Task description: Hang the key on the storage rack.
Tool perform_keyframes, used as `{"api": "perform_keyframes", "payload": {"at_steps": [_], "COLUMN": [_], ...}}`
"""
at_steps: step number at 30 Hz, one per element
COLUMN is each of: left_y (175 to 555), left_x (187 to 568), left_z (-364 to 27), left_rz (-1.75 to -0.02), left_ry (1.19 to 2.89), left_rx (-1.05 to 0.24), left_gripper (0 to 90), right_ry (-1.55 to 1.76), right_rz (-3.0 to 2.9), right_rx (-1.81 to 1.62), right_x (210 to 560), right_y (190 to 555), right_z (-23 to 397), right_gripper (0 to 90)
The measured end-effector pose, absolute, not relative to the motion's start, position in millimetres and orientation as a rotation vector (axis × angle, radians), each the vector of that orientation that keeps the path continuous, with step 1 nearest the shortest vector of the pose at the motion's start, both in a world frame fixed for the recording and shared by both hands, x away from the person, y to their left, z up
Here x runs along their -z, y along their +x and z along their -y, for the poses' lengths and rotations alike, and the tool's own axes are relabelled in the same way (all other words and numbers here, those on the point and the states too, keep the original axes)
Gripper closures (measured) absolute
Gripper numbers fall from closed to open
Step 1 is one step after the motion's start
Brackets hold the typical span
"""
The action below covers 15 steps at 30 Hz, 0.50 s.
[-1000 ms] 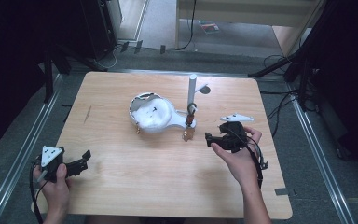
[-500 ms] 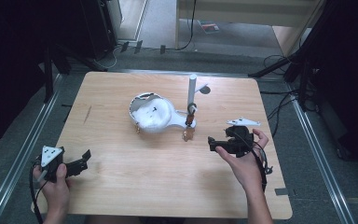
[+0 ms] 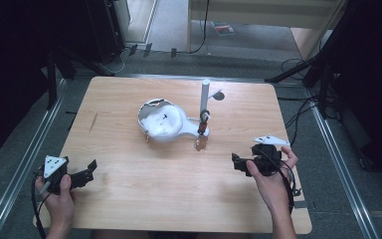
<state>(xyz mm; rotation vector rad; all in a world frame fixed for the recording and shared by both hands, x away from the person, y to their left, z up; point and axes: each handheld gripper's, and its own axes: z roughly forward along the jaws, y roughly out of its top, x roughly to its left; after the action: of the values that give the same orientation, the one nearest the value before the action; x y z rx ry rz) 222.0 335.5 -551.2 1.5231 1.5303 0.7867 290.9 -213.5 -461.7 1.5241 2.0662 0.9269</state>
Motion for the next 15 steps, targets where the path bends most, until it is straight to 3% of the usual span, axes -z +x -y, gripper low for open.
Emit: {"api": "perform_keyframes", "payload": {"at_steps": [15], "left_y": [222.5], "left_x": [551.2], "left_z": [-335.4], "left_rz": [-1.534], "left_ry": [1.525], "left_rx": [-0.783], "left_gripper": [0.0], "right_ry": [1.585], "right_rz": [-1.993], "right_rx": [-0.885], "right_x": [486.7], "right_y": [271.6], "right_z": [254.7], "right_gripper": [2.3]}}
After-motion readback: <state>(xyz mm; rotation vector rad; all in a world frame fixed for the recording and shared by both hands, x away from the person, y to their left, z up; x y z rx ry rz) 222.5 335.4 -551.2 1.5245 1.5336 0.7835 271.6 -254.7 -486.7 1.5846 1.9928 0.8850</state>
